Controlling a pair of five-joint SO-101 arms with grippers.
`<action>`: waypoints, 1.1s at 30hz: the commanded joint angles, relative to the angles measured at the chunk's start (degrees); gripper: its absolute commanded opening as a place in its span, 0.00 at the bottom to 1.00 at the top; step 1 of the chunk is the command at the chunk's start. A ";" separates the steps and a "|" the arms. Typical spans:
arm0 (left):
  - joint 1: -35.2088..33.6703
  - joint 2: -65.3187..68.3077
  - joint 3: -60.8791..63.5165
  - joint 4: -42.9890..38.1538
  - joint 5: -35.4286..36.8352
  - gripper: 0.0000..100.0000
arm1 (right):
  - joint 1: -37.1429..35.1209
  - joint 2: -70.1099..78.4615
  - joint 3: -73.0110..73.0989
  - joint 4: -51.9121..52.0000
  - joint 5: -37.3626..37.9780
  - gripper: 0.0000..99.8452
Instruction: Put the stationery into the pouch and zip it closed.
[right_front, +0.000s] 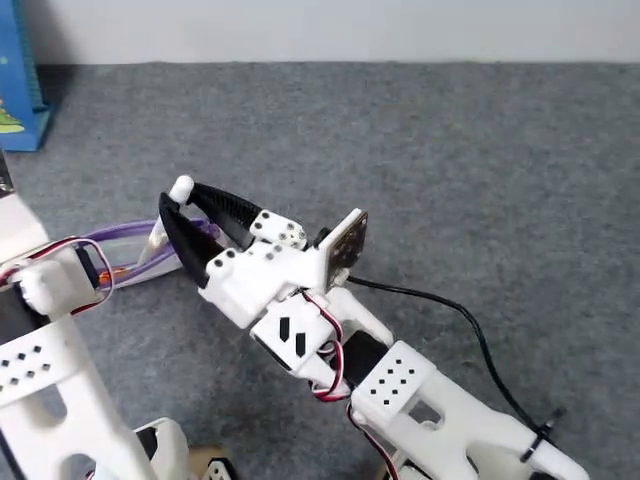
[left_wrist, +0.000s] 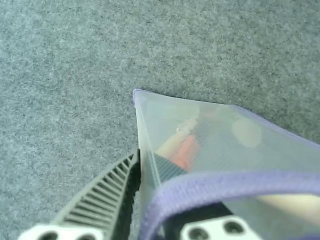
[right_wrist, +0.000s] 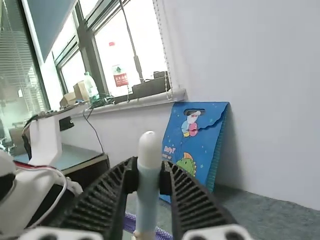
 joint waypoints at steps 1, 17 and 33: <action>0.18 0.62 1.54 -1.41 -0.44 0.01 | -2.77 -0.66 -0.79 2.95 6.07 0.09; 0.09 0.62 1.63 -1.41 -0.44 0.01 | 4.53 -21.49 -0.26 42.42 5.54 0.22; 0.00 0.62 1.63 -1.41 -0.44 0.01 | 2.07 -4.70 4.75 34.24 4.31 0.22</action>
